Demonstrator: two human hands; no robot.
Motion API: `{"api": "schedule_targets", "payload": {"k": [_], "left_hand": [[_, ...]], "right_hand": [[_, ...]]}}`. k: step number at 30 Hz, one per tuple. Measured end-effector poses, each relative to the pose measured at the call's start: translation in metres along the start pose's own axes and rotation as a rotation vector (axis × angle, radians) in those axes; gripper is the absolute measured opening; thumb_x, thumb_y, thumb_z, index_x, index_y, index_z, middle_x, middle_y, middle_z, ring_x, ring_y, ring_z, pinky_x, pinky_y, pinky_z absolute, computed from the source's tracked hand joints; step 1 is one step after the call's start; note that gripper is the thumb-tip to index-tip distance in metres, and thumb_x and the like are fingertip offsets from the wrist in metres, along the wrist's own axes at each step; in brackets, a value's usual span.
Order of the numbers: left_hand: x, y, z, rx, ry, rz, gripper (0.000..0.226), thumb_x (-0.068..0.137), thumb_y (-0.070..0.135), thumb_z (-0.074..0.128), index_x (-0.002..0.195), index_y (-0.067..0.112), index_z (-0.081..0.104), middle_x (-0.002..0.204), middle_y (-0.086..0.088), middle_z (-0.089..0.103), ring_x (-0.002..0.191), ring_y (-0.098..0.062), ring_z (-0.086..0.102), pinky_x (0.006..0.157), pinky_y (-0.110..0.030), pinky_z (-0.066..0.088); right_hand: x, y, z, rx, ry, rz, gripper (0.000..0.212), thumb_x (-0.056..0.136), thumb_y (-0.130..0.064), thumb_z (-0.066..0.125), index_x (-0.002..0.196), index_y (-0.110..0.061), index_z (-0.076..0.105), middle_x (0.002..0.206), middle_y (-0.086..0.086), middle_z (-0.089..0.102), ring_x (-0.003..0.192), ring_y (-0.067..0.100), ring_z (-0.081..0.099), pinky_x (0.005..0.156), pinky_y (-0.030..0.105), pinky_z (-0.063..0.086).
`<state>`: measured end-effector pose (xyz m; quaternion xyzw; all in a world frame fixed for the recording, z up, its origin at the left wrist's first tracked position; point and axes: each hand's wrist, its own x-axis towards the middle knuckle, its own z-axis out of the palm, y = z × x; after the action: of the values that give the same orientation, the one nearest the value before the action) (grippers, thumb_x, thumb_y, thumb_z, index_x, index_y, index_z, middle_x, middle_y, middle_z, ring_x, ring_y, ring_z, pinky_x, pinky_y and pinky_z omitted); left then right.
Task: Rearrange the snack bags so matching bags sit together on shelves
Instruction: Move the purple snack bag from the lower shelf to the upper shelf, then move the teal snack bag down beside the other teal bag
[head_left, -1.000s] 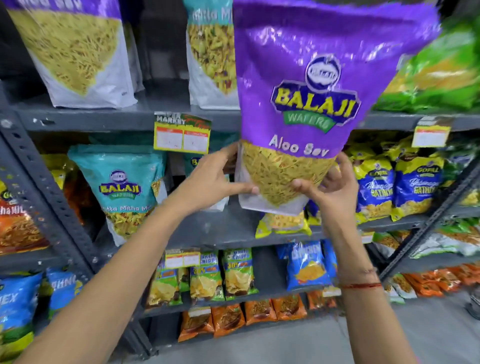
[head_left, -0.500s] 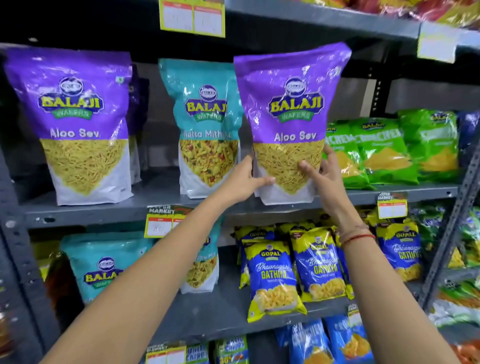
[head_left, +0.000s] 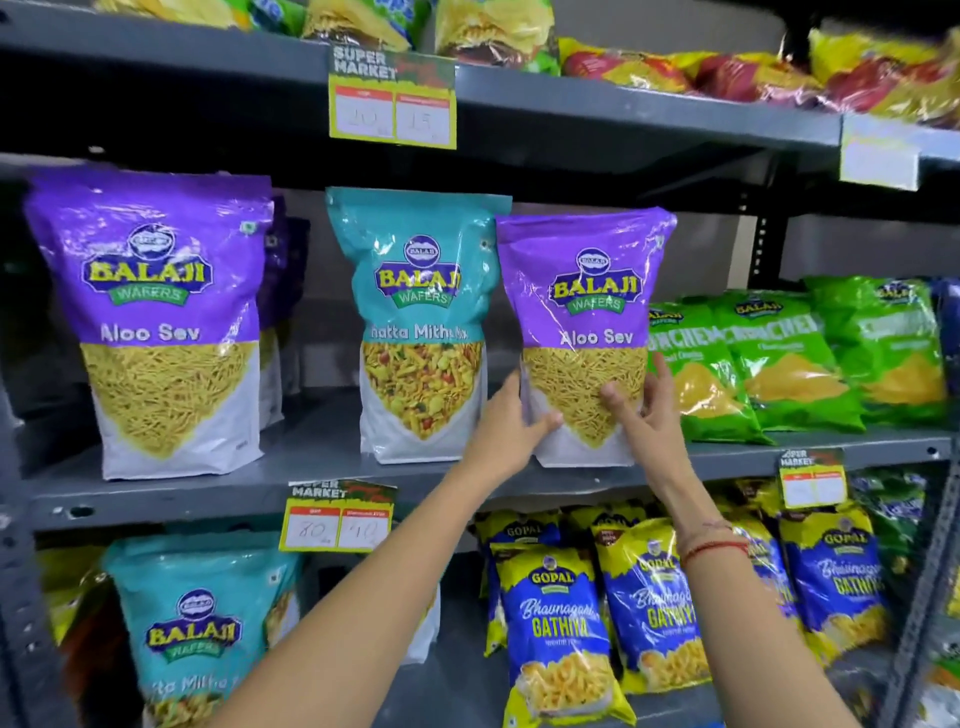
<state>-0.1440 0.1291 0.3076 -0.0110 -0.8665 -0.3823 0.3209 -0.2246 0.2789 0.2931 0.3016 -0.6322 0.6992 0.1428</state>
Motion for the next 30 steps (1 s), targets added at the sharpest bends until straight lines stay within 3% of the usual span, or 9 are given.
{"api": "schedule_targets", "payload": {"k": [3, 5, 9, 11, 15, 19, 24, 27, 30], "left_hand": [[-0.012, 0.001, -0.009, -0.085, 0.061, 0.039, 0.082, 0.085, 0.041, 0.060, 0.147, 0.014, 0.013, 0.154, -0.006, 0.028, 0.138, -0.022, 0.033, 0.111, -0.042, 0.033], [-0.018, 0.004, -0.028, -0.193, 0.166, 0.097, 0.073, 0.086, 0.035, 0.061, 0.145, 0.015, 0.022, 0.147, -0.002, 0.038, 0.130, -0.015, 0.043, 0.101, -0.031, 0.043], [-0.020, 0.003, -0.078, -0.221, 0.476, 0.223, 0.039, 0.087, 0.023, 0.063, 0.124, 0.019, 0.051, 0.122, 0.003, 0.058, 0.101, 0.002, 0.058, 0.083, -0.019, 0.050], [-0.019, -0.005, -0.101, -0.172, 0.612, 0.242, 0.026, 0.087, 0.020, 0.062, 0.113, 0.022, 0.056, 0.114, 0.000, 0.061, 0.098, -0.002, 0.059, 0.078, -0.020, 0.051], [-0.017, -0.032, -0.134, -0.163, 0.738, 0.145, 0.025, 0.085, 0.021, 0.065, 0.109, 0.018, 0.057, 0.113, -0.004, 0.061, 0.100, -0.016, 0.060, 0.078, -0.023, 0.050], [-0.016, -0.061, -0.149, -0.183, 0.512, -0.087, 0.051, 0.084, 0.020, 0.066, 0.130, 0.013, 0.045, 0.126, 0.000, 0.048, 0.107, -0.017, 0.052, 0.087, -0.028, 0.042], [-0.018, -0.088, -0.149, -0.175, 0.018, -0.272, 0.076, 0.071, 0.027, 0.076, 0.135, 0.018, 0.037, 0.133, -0.003, 0.052, 0.119, -0.018, 0.051, 0.102, -0.036, 0.043], [-0.021, -0.091, -0.146, -0.186, 0.044, -0.244, 0.061, 0.071, 0.007, 0.077, 0.121, 0.022, 0.046, 0.119, -0.006, 0.061, 0.107, -0.019, 0.059, 0.081, -0.019, 0.051], [-0.024, -0.087, -0.151, -0.181, 0.065, -0.201, 0.066, 0.066, 0.006, 0.081, 0.119, 0.023, 0.046, 0.114, -0.005, 0.062, 0.107, -0.022, 0.060, 0.085, -0.026, 0.051]], "right_hand": [[-0.015, -0.012, 0.016, -0.027, 0.254, -0.130, 0.084, 0.076, -0.041, 0.069, 0.145, -0.019, 0.027, 0.149, 0.009, 0.037, 0.135, 0.013, 0.036, 0.101, 0.027, 0.036], [-0.029, -0.022, 0.033, -0.012, 0.392, -0.296, 0.060, 0.082, -0.033, 0.071, 0.131, -0.013, 0.045, 0.129, 0.008, 0.054, 0.117, 0.013, 0.051, 0.098, 0.030, 0.044], [-0.041, -0.034, 0.085, -0.048, 0.118, -0.390, 0.047, 0.077, -0.042, 0.067, 0.118, -0.021, 0.054, 0.110, -0.009, 0.059, 0.106, 0.010, 0.058, 0.093, 0.025, 0.047], [-0.037, -0.033, 0.112, -0.115, -0.066, -0.355, 0.064, 0.073, -0.047, 0.070, 0.127, -0.024, 0.046, 0.120, -0.013, 0.054, 0.116, 0.004, 0.051, 0.098, 0.021, 0.041], [-0.022, -0.014, 0.143, -0.229, -0.214, -0.182, 0.108, 0.057, -0.064, 0.072, 0.144, -0.017, 0.027, 0.139, 0.005, 0.044, 0.132, 0.020, 0.040, 0.111, 0.040, 0.034], [-0.015, -0.002, 0.148, -0.200, -0.292, 0.008, 0.121, 0.046, -0.067, 0.077, 0.145, -0.025, 0.021, 0.143, 0.005, 0.044, 0.130, 0.023, 0.045, 0.108, 0.045, 0.039], [-0.010, 0.000, 0.143, -0.125, -0.316, 0.058, 0.103, 0.059, -0.035, 0.088, 0.141, -0.019, 0.028, 0.129, -0.005, 0.050, 0.116, 0.011, 0.048, 0.095, 0.025, 0.039], [-0.008, 0.000, 0.142, -0.108, -0.319, 0.077, 0.099, 0.058, -0.032, 0.089, 0.139, -0.020, 0.033, 0.125, -0.007, 0.052, 0.120, 0.013, 0.050, 0.096, 0.025, 0.039], [-0.010, -0.001, 0.142, -0.104, -0.314, 0.073, 0.102, 0.057, -0.031, 0.089, 0.141, -0.019, 0.032, 0.126, -0.006, 0.053, 0.120, 0.014, 0.050, 0.097, 0.027, 0.040]]}}
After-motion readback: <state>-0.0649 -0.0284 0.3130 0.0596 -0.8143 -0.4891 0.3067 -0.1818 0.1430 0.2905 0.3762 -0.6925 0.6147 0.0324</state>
